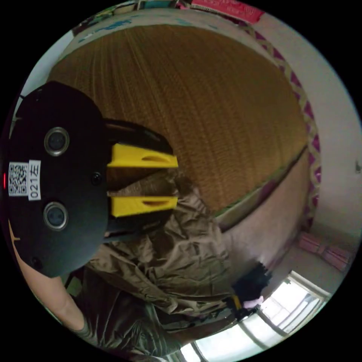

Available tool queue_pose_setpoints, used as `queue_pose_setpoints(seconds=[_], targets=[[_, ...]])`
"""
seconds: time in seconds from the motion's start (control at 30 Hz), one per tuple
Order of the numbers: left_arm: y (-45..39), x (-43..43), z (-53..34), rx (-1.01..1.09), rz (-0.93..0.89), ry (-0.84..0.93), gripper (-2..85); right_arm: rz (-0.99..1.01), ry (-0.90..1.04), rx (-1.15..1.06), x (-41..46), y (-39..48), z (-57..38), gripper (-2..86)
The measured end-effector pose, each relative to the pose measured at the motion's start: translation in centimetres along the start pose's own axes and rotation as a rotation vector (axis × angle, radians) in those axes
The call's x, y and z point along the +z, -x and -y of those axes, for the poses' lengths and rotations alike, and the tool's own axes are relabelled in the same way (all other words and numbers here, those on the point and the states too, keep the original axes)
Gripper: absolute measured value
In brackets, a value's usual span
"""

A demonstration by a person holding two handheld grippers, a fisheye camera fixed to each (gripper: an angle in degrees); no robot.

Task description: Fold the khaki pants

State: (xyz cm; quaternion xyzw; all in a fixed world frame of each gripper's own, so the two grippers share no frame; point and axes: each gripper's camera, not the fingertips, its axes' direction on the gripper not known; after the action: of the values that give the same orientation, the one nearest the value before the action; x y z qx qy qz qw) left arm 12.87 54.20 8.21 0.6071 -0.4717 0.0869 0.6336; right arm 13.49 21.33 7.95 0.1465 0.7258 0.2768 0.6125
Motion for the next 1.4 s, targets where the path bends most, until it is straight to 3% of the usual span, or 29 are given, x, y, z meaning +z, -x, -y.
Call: queue_pose_setpoints(seconds=[0.07, 0.3, 0.5, 0.73, 0.83, 0.9, 1.0, 1.1, 1.17, 1.23, 1.4], targets=[[0.1, 1.9, -0.4, -0.033, -0.006, 0.043, 15.7, 0.012, 0.023, -0.003, 0.9, 0.3, 0.0, -1.0], [0.5, 2.6, -3.2, -0.101, -0.070, -0.134, 9.8, 0.014, 0.037, 0.007, 2.6, 1.5, -0.2, -1.0], [-0.3, 0.0, -4.7, -0.114, 0.022, -0.267, 6.2, -0.028, -0.050, 0.047, 0.0, 1.0, -1.0, -0.9], [-0.3, 3.4, -5.3, -0.190, 0.141, -0.158, 8.7, -0.016, -0.011, 0.096, -0.5, -0.7, 0.2, 0.5], [0.1, 5.9, -8.5, -0.272, 0.105, -0.232, 9.9, -0.054, 0.033, 0.116, 1.0, 0.2, -0.1, 5.7], [0.7, 6.1, -12.3, -0.351, 0.054, -0.345, 8.2, -0.085, 0.006, 0.117, -0.1, 1.7, -2.3, 9.3], [0.0, 4.2, -18.7, -0.426, 0.149, -0.550, 3.5, -0.071, -0.090, 0.145, -3.2, 4.3, -7.9, 9.5], [-0.9, 3.8, -24.0, -0.371, -0.002, -0.617, 4.3, 0.060, -0.245, 0.167, -6.3, 8.3, -15.3, 8.9], [-3.0, 4.0, -26.6, -0.313, -0.007, -0.611, 4.5, 0.126, -0.284, 0.170, -6.9, 11.4, -19.9, 8.8], [-6.0, 4.6, -28.9, -0.255, 0.039, -0.587, 4.2, 0.153, -0.311, 0.212, -6.6, 14.5, -24.4, 9.0], [-17.2, 8.8, -34.2, -0.151, 0.380, -0.505, 3.2, 0.236, -0.248, 0.303, -1.7, 21.8, -34.1, 10.6]])
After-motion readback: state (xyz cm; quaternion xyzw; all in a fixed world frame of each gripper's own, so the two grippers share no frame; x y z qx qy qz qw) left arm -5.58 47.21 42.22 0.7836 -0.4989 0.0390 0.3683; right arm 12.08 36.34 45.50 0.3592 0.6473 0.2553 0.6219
